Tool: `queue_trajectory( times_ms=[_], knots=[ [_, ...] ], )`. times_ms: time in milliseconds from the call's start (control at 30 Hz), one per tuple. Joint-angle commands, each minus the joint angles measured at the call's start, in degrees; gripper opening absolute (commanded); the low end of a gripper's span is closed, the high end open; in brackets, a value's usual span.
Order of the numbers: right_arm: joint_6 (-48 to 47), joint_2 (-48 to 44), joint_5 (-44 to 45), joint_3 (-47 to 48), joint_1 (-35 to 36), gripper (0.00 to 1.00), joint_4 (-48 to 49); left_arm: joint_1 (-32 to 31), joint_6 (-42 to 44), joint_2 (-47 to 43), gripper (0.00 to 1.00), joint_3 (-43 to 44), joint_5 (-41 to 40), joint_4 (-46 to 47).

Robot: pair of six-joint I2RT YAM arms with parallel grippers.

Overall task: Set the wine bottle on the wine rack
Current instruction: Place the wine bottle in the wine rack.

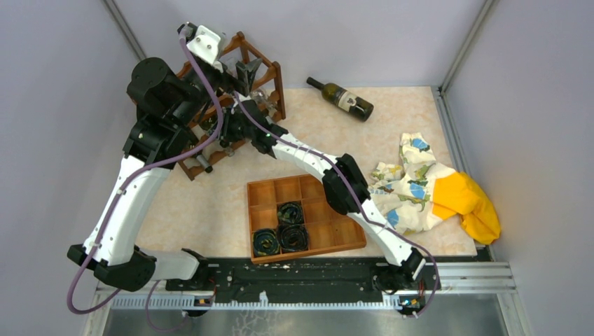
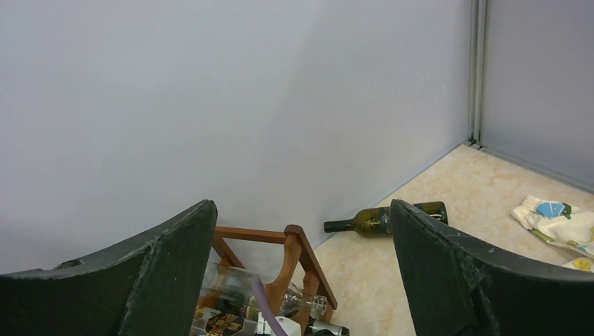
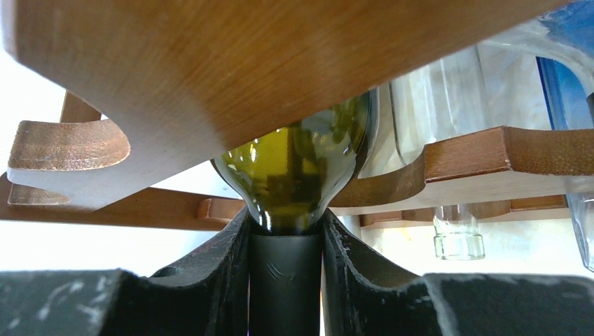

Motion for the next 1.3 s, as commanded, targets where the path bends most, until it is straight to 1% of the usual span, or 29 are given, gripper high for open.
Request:
queue_trajectory(
  times_ms=[0,200,600,867,1067,1267],
  knots=[
    [-2.7,-0.8,1.8,6.3,0.4,0.1,13.1,0.4,-0.6,-0.3,0.99,0.6,0.8,1.6],
    [-2.8,0.5,2.6,7.5,0.3,0.1,14.1,0.3,-0.8,0.0,0.99,1.2,1.1,1.2],
    [-1.8,0.7,-1.5,7.6,0.8,0.11,14.3,0.3,-1.3,0.0,0.99,1.3,1.3,1.1],
    [-6.8,-0.5,-2.4,6.9,0.4,0.14,12.2,0.3,-1.6,-0.4,0.99,0.7,1.3,1.4],
    [-12.2,-1.3,-2.6,6.5,0.2,0.15,10.2,0.3,-1.7,-0.6,0.99,0.5,1.2,1.6],
    [-13.5,-1.5,-2.3,6.3,0.1,0.17,10.1,0.3,-1.8,-0.6,0.99,0.4,1.2,1.7]
  ],
)
